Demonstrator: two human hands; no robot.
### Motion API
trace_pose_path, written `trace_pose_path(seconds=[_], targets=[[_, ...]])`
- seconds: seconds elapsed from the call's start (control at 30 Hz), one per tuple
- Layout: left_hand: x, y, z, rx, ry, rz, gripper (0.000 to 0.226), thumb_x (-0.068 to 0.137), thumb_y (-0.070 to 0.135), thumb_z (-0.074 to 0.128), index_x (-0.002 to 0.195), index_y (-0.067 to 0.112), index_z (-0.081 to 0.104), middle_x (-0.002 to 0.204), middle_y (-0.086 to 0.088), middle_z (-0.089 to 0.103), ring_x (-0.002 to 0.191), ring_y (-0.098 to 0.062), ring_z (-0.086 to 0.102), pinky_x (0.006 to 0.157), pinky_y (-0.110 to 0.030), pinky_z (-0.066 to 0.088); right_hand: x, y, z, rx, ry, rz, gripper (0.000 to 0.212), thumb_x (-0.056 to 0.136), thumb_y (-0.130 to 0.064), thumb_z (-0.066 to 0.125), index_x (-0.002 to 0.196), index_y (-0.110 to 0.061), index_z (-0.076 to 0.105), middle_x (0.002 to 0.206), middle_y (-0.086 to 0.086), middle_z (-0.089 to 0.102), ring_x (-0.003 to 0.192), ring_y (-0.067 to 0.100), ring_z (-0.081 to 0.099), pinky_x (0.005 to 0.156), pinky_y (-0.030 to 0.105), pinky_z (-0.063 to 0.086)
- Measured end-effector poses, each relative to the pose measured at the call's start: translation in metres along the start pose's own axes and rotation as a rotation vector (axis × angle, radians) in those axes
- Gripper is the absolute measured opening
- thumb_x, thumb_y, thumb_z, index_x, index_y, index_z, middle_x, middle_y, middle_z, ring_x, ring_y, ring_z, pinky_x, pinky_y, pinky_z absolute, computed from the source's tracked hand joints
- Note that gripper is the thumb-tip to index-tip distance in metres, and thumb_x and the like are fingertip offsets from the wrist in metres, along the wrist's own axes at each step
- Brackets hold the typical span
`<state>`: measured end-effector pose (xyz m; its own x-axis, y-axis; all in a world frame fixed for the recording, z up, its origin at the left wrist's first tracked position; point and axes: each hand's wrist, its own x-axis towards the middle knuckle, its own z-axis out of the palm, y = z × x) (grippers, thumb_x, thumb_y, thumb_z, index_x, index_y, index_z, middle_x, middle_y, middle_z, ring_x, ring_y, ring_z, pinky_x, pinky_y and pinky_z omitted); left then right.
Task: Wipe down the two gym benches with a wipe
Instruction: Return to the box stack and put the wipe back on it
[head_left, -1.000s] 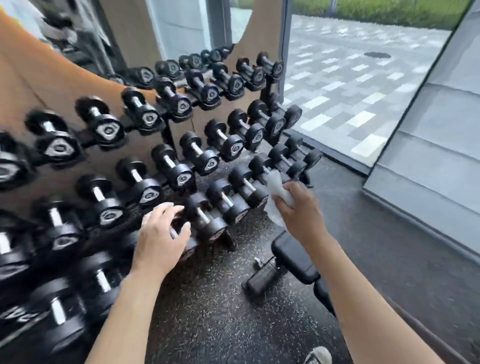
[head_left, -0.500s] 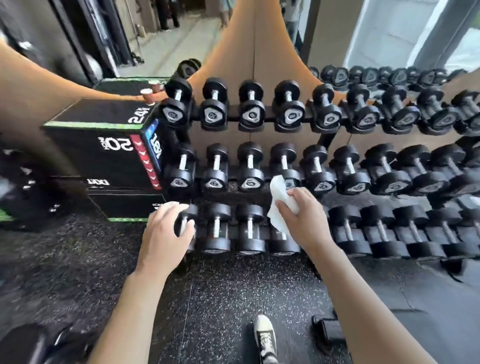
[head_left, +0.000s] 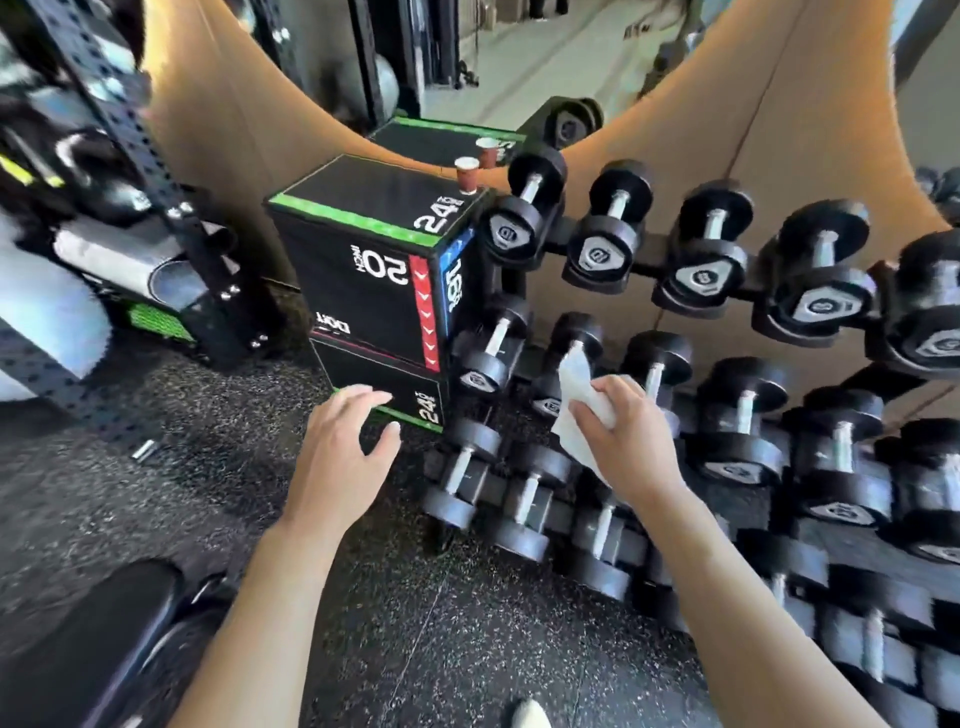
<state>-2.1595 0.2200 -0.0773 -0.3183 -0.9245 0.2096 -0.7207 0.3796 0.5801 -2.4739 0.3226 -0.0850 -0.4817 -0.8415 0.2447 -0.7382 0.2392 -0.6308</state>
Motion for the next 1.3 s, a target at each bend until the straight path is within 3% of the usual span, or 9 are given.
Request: trace_pose_path(seconds=[0.2, 0.43, 0.6, 0.73, 0.83, 1.07, 1.2, 1.3], targets=[[0.038, -0.043, -0.035, 0.035, 0.082, -0.150, 0.034, 0.102, 0.034, 0.060, 0.135, 0.030, 0.063, 0.147, 0.013, 0.049, 0.138, -0.010, 0.039, 0.112, -0.027, 0.029, 0.094, -0.054, 0.074, 0.075, -0.122, -0.153, 0.026, 0.098, -0.040, 0.063, 0.113, -0.019, 0.063, 0.104, -0.013, 0.056, 0.091, 0.013, 0.054, 0.076, 0.031, 0.037], [0.079, -0.133, -0.084, 0.062, 0.153, -0.278, 0.033, 0.103, 0.038, 0.057, 0.136, 0.033, 0.061, 0.149, 0.016, 0.046, 0.142, -0.009, 0.036, 0.115, -0.032, 0.032, 0.148, -0.135, 0.174, 0.137, -0.227, -0.257, 0.021, 0.097, -0.037, 0.065, 0.108, -0.021, 0.060, 0.100, -0.014, 0.054, 0.088, 0.009, 0.049, 0.075, 0.031, 0.036], [0.132, -0.219, -0.121, 0.119, 0.130, -0.251, 0.035, 0.104, 0.041, 0.055, 0.138, 0.033, 0.058, 0.150, 0.016, 0.044, 0.141, -0.008, 0.031, 0.115, -0.036, 0.034, 0.184, -0.201, 0.249, 0.149, -0.225, -0.252, 0.019, 0.097, -0.035, 0.066, 0.105, -0.018, 0.061, 0.097, -0.009, 0.057, 0.090, 0.015, 0.053, 0.078, 0.034, 0.042], [0.177, -0.286, -0.161, 0.152, 0.101, -0.225, 0.037, 0.104, 0.042, 0.055, 0.139, 0.031, 0.059, 0.150, 0.014, 0.044, 0.142, -0.011, 0.034, 0.116, -0.040, 0.039, 0.210, -0.261, 0.301, 0.168, -0.224, -0.208, 0.014, 0.097, -0.039, 0.064, 0.096, -0.029, 0.055, 0.093, -0.013, 0.056, 0.088, 0.015, 0.053, 0.075, 0.035, 0.041], [0.216, -0.323, -0.183, 0.157, 0.080, -0.209, 0.039, 0.104, 0.043, 0.054, 0.140, 0.030, 0.058, 0.151, 0.013, 0.045, 0.143, -0.011, 0.034, 0.117, -0.041, 0.041, 0.234, -0.297, 0.332, 0.174, -0.205, -0.194, 0.014, 0.097, -0.040, 0.063, 0.101, -0.028, 0.057, 0.097, -0.014, 0.056, 0.086, 0.010, 0.052, 0.076, 0.032, 0.040], [0.302, -0.366, -0.192, 0.070, 0.058, -0.160, 0.038, 0.103, 0.038, 0.057, 0.139, 0.028, 0.059, 0.148, 0.011, 0.046, 0.141, -0.012, 0.036, 0.117, -0.038, 0.037, 0.296, -0.335, 0.375, 0.090, -0.177, -0.184, 0.013, 0.097, -0.043, 0.063, 0.099, -0.035, 0.052, 0.094, -0.014, 0.056, 0.081, 0.005, 0.045, 0.070, 0.032, 0.036], [0.355, -0.385, -0.184, 0.057, 0.044, -0.156, 0.038, 0.103, 0.037, 0.058, 0.140, 0.027, 0.059, 0.149, 0.011, 0.046, 0.142, -0.012, 0.035, 0.117, -0.039, 0.037, 0.343, -0.338, 0.402, 0.061, -0.156, -0.171, 0.021, 0.097, -0.038, 0.065, 0.109, -0.021, 0.061, 0.099, -0.010, 0.058, 0.087, 0.013, 0.053, 0.074, 0.033, 0.039], [0.404, -0.396, -0.176, 0.068, 0.047, -0.131, 0.039, 0.102, 0.037, 0.058, 0.140, 0.026, 0.060, 0.150, 0.009, 0.047, 0.142, -0.015, 0.037, 0.116, -0.040, 0.038, 0.385, -0.340, 0.426, 0.071, -0.141, -0.155, 0.021, 0.096, -0.035, 0.066, 0.110, -0.019, 0.063, 0.103, -0.011, 0.058, 0.091, 0.014, 0.054, 0.076, 0.033, 0.039]])
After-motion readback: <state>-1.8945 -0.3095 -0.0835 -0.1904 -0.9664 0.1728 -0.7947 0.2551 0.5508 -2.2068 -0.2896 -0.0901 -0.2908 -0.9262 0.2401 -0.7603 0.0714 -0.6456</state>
